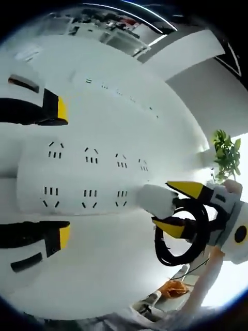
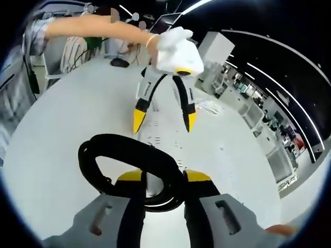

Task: Straighten the power strip on the desk, plug the charger into it

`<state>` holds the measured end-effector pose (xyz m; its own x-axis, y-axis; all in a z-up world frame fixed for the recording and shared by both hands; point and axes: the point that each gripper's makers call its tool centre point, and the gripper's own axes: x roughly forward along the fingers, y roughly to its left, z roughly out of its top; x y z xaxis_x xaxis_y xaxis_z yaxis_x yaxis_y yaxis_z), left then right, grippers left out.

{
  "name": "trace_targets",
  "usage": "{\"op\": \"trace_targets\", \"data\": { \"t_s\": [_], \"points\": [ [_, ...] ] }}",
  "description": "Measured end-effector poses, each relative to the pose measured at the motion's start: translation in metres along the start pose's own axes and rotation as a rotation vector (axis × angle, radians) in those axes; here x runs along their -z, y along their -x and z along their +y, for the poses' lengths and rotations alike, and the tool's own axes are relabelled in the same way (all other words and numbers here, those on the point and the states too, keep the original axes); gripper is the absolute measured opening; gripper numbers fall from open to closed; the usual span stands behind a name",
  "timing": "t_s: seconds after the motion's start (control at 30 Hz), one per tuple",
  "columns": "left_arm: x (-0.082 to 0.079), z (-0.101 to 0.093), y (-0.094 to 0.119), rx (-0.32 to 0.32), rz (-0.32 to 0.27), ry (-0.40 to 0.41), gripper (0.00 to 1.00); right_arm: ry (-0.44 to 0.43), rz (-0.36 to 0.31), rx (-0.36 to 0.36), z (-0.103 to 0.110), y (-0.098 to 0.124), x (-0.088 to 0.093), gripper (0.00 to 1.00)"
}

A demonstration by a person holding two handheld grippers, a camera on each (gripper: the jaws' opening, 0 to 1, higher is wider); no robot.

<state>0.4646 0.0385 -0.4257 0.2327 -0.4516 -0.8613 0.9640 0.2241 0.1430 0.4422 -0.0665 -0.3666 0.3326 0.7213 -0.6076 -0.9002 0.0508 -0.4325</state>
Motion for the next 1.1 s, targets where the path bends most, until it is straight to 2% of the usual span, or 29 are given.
{"op": "trace_targets", "data": {
  "t_s": [0.13, 0.3, 0.6, 0.9, 1.1],
  "points": [
    [0.005, -0.001, -0.003, 0.035, 0.054, 0.030, 0.76, -0.004, -0.001, 0.001, 0.000, 0.000, 0.000, 0.26],
    [0.008, 0.000, -0.008, 0.049, 0.103, 0.029, 0.74, -0.003, -0.003, -0.002, 0.001, -0.001, 0.000, 0.26],
    [0.005, 0.003, -0.009, 0.055, 0.147, 0.011, 0.71, -0.012, -0.013, -0.007, 0.002, -0.002, 0.000, 0.25],
    [0.011, 0.000, -0.008, 0.111, 0.215, 0.005, 0.67, -0.009, -0.010, -0.004, 0.002, -0.003, 0.000, 0.25],
    [0.013, -0.018, -0.008, 0.130, 0.283, -0.007, 0.66, -0.001, 0.000, -0.003, 0.003, -0.003, -0.001, 0.25]
  ]
}}
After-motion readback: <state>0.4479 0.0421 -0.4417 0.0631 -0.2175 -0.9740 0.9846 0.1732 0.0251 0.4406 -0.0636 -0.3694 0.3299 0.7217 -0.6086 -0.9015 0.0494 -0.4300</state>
